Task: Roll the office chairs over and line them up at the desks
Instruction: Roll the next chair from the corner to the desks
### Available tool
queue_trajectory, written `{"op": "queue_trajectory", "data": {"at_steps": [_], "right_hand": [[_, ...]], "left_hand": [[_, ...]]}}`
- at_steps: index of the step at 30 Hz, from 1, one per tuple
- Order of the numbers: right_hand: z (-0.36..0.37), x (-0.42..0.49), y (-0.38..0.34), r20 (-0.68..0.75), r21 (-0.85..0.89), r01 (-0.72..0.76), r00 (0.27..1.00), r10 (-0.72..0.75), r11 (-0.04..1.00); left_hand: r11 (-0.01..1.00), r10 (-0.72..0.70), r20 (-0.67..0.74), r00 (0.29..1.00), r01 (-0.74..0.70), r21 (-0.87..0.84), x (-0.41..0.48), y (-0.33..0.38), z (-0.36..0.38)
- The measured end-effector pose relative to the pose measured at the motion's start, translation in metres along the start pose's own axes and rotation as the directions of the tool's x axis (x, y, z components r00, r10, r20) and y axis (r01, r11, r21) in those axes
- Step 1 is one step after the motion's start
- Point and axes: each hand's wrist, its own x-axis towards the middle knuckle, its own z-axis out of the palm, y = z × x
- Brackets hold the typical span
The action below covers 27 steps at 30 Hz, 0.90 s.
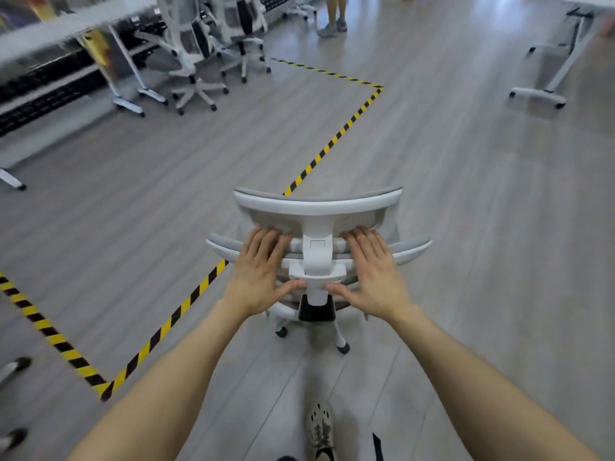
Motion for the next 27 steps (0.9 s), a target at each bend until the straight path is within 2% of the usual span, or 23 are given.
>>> {"op": "queue_trajectory", "data": {"at_steps": [6,14,22,27], "right_hand": [[0.059,0.131,-0.018,0.032,0.063,0.115,0.993,-0.117,0.991],[0.134,0.32,-0.036,-0.042,0.171,0.31,0.951,-0.308,0.935],[0.216,0.536,-0.068,0.047,0.3,0.407,0.897,-0.439,0.863],[0.257,0.654,-0.101,0.126,0.305,0.434,0.864,-0.487,0.848]], "left_hand": [[0.99,-0.14,0.016,0.99,0.14,-0.018,0.035,-0.105,0.011],[0.938,-0.346,-0.012,0.938,0.347,0.007,0.096,-0.242,0.04],[0.831,-0.55,0.085,0.831,0.535,0.151,0.177,-0.395,0.055],[0.761,-0.649,0.132,0.749,0.634,0.14,0.222,-0.488,0.065]]}}
